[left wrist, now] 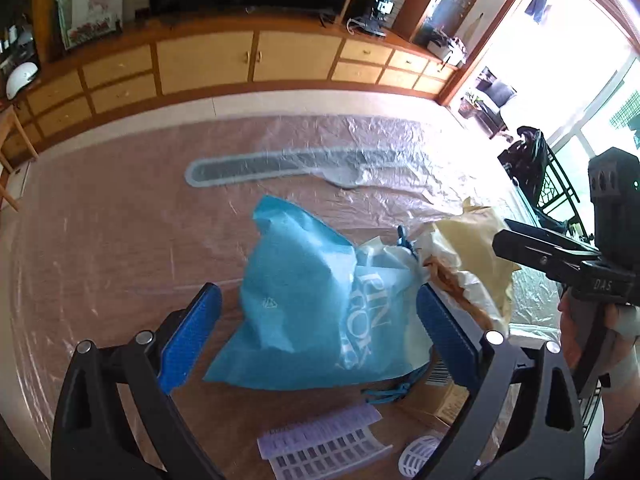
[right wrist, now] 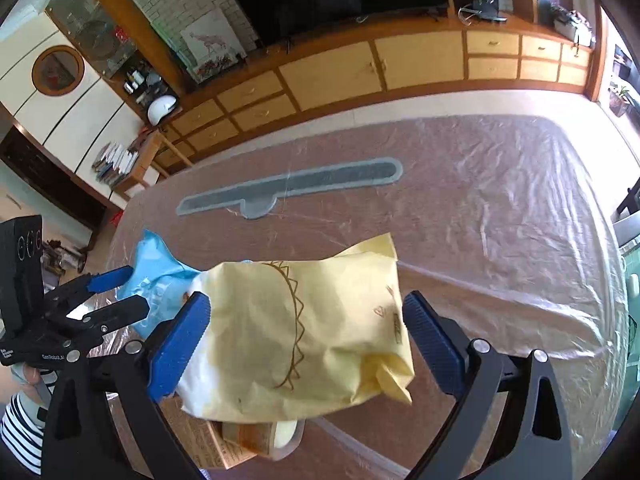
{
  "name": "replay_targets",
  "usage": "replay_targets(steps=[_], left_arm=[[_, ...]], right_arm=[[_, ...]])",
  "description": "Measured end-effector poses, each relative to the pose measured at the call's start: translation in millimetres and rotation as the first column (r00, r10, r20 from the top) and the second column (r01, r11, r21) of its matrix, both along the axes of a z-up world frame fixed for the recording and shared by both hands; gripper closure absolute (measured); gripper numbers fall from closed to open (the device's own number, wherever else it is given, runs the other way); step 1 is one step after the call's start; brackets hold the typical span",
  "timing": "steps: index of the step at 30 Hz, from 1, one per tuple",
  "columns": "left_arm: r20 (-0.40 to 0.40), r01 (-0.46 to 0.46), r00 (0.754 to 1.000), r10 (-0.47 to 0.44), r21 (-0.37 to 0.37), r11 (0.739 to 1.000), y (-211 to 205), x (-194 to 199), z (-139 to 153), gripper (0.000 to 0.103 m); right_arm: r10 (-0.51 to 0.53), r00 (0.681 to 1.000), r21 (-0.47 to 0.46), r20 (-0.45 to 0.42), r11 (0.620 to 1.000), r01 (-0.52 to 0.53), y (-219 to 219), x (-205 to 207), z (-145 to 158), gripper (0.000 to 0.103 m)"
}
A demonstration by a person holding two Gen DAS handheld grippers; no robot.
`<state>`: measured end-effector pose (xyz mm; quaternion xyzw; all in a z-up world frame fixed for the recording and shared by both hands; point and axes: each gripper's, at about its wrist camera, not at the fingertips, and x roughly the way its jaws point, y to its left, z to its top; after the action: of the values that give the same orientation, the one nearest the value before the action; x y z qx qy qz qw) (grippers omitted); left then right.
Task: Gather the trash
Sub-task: 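Grasp the blue bag with the left tool while the right tool grasps the yellow bag, then carry the blue bag and yellow bag with both tools over the black bin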
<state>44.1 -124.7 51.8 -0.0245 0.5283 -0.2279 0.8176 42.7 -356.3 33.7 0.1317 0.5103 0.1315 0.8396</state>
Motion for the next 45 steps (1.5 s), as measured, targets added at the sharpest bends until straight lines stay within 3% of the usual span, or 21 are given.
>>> replay_targets(steps=[5,9,16,21,24,26,27,31,34,35,36,37,39,45], left_arm=[[-0.056,0.026,0.998,-0.025,0.005,1.000,-3.7,4.8,-19.3,0.005],[-0.064,0.030,0.997,-0.031,-0.012,0.999,-3.1,3.8,-26.0,0.005],[-0.049,0.050,0.997,-0.052,-0.044,0.998,-3.5,-5.0,-19.7,0.031],[-0.041,0.042,0.998,-0.046,-0.092,0.995,1.3,-11.9,-11.6,0.045],[-0.050,0.012,0.999,-0.019,-0.142,0.990,10.3,-12.5,-8.8,0.050],[-0.058,0.012,0.998,-0.021,-0.144,0.989,12.7,-12.0,-12.2,0.048],[-0.057,0.013,0.998,-0.021,-0.143,0.990,13.3,-12.8,-13.2,0.046],[-0.064,-0.013,0.998,0.007,-0.092,0.996,16.1,-12.6,-18.1,0.021],[-0.054,-0.014,0.999,0.009,-0.085,0.996,15.0,-14.7,-19.5,0.021],[-0.050,-0.012,0.999,0.008,-0.083,0.996,13.7,-15.8,-20.4,0.026],[-0.044,-0.004,0.999,0.000,-0.086,0.996,11.9,-17.3,-19.7,0.033],[-0.037,0.003,0.999,-0.006,-0.086,0.996,9.9,-19.2,-18.6,0.040],[-0.016,0.014,1.000,-0.015,-0.080,0.997,6.9,-21.3,-13.7,0.051],[-0.039,-0.015,0.999,0.009,-0.167,0.986,19.5,-19.8,-8.9,0.060]], right_arm=[[0.064,0.997,-0.045,-0.046,0.997,-0.066,16.2,8.1,-18.5,0.008],[0.052,0.997,0.022,-0.054,0.998,-0.051,14.1,9.2,-29.1,0.010],[0.037,0.999,0.176,-0.030,0.984,-0.031,-4.1,7.3,-31.9,0.041],[0.005,1.000,0.256,-0.026,0.967,0.001,-16.2,7.1,-30.1,0.049],[-0.010,1.000,0.300,-0.026,0.954,0.018,-19.8,5.8,-30.6,0.048],[-0.017,0.999,0.277,-0.038,0.960,0.027,-18.3,5.8,-32.9,0.042],[-0.021,0.999,0.267,-0.048,0.963,0.033,-17.8,4.2,-33.9,0.034],[0.008,0.998,0.251,-0.058,0.968,0.007,-8.5,0.8,-34.4,0.015],[0.045,0.998,0.149,-0.042,0.988,-0.039,8.1,-0.2,-30.8,0.013],[0.053,0.998,0.132,-0.036,0.990,-0.048,11.1,1.5,-29.9,0.014],[0.063,0.998,0.127,-0.030,0.990,-0.058,13.4,0.5,-29.5,0.021],[0.071,0.997,0.141,-0.027,0.988,-0.066,14.2,-0.4,-30.2,0.037],[0.066,0.997,0.200,-0.031,0.978,-0.059,10.3,-0.8,-32.7,0.048],[0.014,1.000,0.303,-0.018,0.953,-0.008,-10.2,-5.3,-32.3,0.059]])
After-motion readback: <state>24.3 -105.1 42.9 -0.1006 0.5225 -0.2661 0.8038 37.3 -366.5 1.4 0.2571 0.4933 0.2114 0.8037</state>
